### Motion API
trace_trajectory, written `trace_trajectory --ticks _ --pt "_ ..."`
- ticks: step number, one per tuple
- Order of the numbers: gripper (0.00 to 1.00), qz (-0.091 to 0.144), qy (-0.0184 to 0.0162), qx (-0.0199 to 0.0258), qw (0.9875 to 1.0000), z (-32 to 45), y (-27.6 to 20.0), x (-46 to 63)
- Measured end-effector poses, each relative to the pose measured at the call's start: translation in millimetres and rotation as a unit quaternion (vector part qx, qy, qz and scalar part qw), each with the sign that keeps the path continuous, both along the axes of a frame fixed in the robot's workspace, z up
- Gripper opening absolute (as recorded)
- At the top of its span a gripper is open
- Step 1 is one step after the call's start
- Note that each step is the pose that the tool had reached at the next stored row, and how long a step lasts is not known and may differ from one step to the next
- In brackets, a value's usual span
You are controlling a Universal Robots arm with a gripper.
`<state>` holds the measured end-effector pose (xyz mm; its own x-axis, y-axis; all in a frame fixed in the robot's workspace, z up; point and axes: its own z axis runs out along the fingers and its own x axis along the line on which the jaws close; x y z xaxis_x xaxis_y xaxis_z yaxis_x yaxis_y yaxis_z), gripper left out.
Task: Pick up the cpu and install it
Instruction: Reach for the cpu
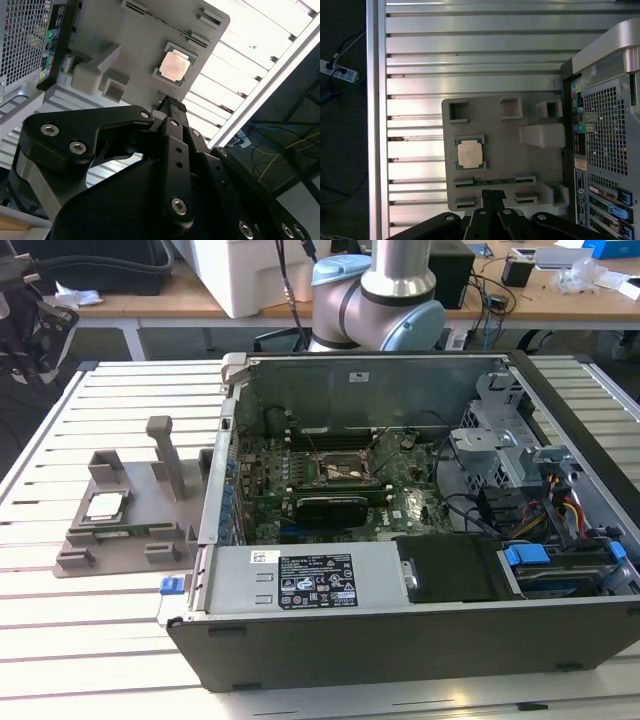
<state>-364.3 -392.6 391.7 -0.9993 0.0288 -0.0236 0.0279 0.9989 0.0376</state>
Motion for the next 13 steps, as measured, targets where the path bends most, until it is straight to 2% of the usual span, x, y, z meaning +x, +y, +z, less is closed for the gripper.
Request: trace_trajectory --ticks 6,13 --pt "0.11 0.010 0.0000 -0.0004 1.0000 -1.8 2.8 -16.4" --pt "0.11 0.010 0.0000 -0.0004 0.9999 -1.9 3.0 -17.7"
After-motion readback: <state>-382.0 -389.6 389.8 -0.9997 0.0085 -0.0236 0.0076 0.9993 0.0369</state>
